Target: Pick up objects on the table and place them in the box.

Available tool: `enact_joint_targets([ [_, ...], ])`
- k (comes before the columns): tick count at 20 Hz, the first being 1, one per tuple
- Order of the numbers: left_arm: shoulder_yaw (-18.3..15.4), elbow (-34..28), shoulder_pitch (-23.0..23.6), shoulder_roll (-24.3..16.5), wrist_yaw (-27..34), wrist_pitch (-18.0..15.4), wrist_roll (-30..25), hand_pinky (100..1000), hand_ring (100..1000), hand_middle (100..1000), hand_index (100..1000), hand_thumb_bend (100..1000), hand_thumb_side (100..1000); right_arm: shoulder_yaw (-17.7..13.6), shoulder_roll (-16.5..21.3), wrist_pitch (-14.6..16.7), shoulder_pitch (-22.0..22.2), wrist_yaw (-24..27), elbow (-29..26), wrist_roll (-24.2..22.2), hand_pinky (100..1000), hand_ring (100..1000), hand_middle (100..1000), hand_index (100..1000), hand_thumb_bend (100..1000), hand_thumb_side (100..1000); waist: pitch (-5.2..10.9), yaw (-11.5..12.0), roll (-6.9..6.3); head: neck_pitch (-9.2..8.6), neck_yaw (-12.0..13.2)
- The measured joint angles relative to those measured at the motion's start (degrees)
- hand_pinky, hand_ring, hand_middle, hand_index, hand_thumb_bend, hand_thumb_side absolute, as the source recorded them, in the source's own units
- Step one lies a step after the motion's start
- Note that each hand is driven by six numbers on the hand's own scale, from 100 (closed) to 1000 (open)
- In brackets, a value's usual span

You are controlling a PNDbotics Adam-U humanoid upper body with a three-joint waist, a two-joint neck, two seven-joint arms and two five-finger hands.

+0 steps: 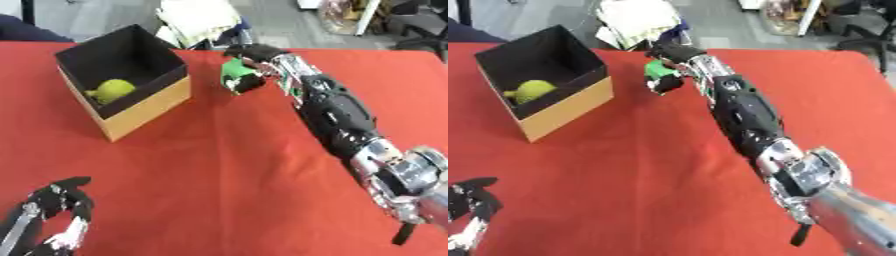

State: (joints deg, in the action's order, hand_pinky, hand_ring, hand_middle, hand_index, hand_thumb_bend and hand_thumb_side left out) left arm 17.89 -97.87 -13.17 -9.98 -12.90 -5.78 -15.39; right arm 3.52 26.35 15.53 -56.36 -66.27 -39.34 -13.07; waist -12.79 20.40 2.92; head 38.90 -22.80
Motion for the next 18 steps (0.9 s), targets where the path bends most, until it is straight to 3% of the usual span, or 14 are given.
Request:
enact_joint_targets([
  [6, 0.00, 0.00, 0.00, 0.00, 0.00, -0.01, -0.02, 616, 610, 526, 819, 100, 468, -0.67, 0.00, -1.03, 0.24, -0.59, 1.26, 0.63, 911, 982, 1000, 1000, 100, 714, -0.09, 0.04, -0.01, -0.17, -0.02],
  [7, 0.00, 0.00, 0.00, 0.00, 0.00, -0.02, -0.04, 616, 610, 526, 819, 100, 468, -0.69, 0.00, -1.13, 0.24, -0.60, 1.38, 0.73, 857, 967, 1000, 1000, 100, 697, -0.09, 0.04, -0.01, -0.17, -0.02],
  [8, 0.01, 0.00, 0.00, 0.00, 0.00, -0.05, -0.07, 616, 610, 526, 819, 100, 467, -0.69, 0.00, -1.17, 0.24, -0.60, 1.47, 0.79, 812, 916, 986, 1000, 100, 607, -0.09, 0.05, 0.00, -0.18, -0.02],
  [10, 0.01, 0.00, 0.00, 0.00, 0.00, -0.08, -0.10, 616, 610, 526, 819, 100, 468, -0.69, 0.00, -1.04, 0.24, -0.60, 1.51, 1.06, 743, 851, 974, 998, 100, 523, -0.09, 0.07, 0.00, -0.19, -0.02],
  [11, 0.01, 0.00, 0.00, 0.00, 0.00, -0.08, -0.11, 616, 610, 526, 819, 100, 467, -0.69, 0.00, -0.91, 0.24, -0.60, 1.50, 1.24, 680, 776, 959, 987, 100, 416, -0.09, 0.07, 0.00, -0.19, -0.02],
  [12, 0.01, 0.00, 0.00, 0.00, 0.00, -0.08, -0.12, 616, 610, 526, 819, 100, 467, -0.69, 0.00, -0.70, 0.19, -0.59, 1.41, 1.48, 671, 764, 957, 986, 100, 397, -0.09, 0.07, 0.01, -0.19, -0.02],
  [13, 0.01, 0.00, 0.00, 0.00, 0.00, -0.09, -0.13, 616, 610, 526, 819, 100, 467, -0.68, 0.00, -0.45, 0.18, -0.52, 1.23, 1.71, 579, 661, 931, 982, 100, 254, -0.09, 0.07, 0.01, -0.20, -0.02],
  [18, 0.01, 0.00, 0.00, 0.00, 0.00, -0.11, -0.16, 617, 611, 527, 819, 100, 467, -0.14, -0.01, 1.32, 0.19, 1.30, -0.67, 2.25, 517, 586, 903, 980, 100, 219, -0.09, 0.07, 0.03, -0.22, -0.02],
])
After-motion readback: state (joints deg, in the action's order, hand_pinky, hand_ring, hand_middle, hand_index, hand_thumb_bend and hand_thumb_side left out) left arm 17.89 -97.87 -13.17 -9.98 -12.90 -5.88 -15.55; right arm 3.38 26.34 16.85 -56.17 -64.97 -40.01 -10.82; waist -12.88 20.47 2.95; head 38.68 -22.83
